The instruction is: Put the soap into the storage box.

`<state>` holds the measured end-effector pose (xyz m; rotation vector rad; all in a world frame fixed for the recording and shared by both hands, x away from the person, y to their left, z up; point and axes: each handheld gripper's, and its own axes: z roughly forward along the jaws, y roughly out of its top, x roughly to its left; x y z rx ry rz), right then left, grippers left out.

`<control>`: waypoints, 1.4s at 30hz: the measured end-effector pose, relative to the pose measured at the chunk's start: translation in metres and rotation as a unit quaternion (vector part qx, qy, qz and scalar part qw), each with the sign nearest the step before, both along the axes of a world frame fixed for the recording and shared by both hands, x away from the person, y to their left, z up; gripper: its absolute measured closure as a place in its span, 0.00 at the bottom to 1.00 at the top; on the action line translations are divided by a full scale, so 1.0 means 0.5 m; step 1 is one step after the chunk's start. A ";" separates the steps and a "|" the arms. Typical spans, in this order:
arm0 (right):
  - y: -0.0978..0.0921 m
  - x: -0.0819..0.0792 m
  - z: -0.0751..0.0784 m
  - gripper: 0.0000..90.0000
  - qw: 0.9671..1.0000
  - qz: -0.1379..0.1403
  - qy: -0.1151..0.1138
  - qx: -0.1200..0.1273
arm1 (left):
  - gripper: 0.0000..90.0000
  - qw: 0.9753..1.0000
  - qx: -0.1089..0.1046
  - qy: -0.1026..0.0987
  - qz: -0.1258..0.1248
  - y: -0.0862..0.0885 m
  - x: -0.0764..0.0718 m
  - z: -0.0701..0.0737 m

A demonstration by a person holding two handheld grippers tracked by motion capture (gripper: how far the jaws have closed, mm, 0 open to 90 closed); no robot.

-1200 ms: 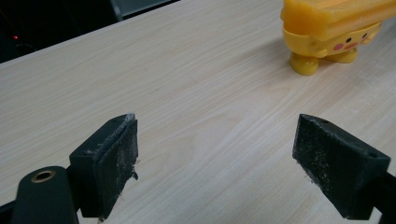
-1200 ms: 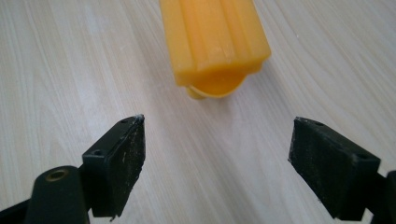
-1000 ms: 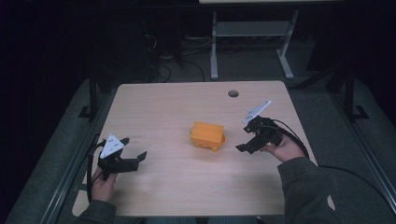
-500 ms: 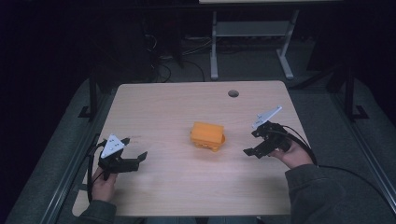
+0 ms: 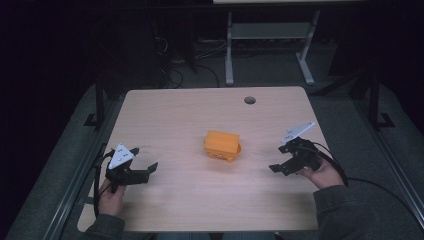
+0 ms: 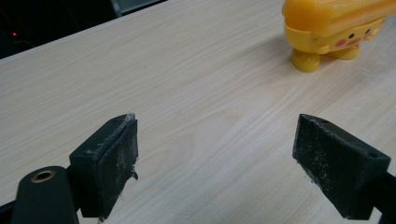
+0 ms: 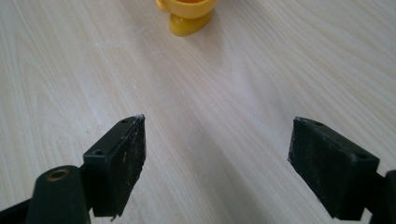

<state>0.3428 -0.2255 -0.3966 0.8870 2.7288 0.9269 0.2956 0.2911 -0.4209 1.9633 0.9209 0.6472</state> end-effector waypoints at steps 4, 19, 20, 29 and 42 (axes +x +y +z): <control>-0.014 -0.009 -0.007 0.20 1.000 -0.007 0.000 0.002 | 0.15 1.000 0.002 0.001 -0.001 0.000 0.000 0.000; -0.063 -0.050 -0.045 0.19 0.999 -0.033 0.008 0.016 | 0.15 1.000 0.003 0.004 -0.002 -0.003 0.002 -0.003; -0.066 -0.054 -0.048 0.19 0.999 -0.037 0.011 0.017 | 0.15 1.000 0.005 0.005 -0.003 -0.003 0.002 -0.003; -0.088 -0.080 -0.076 0.19 0.998 -0.050 0.015 0.027 | 0.15 1.000 0.005 0.007 -0.003 -0.005 0.002 -0.004; -0.111 -0.122 -0.104 0.18 0.997 -0.066 0.008 0.032 | 0.15 1.000 0.008 0.008 -0.005 -0.006 0.001 -0.005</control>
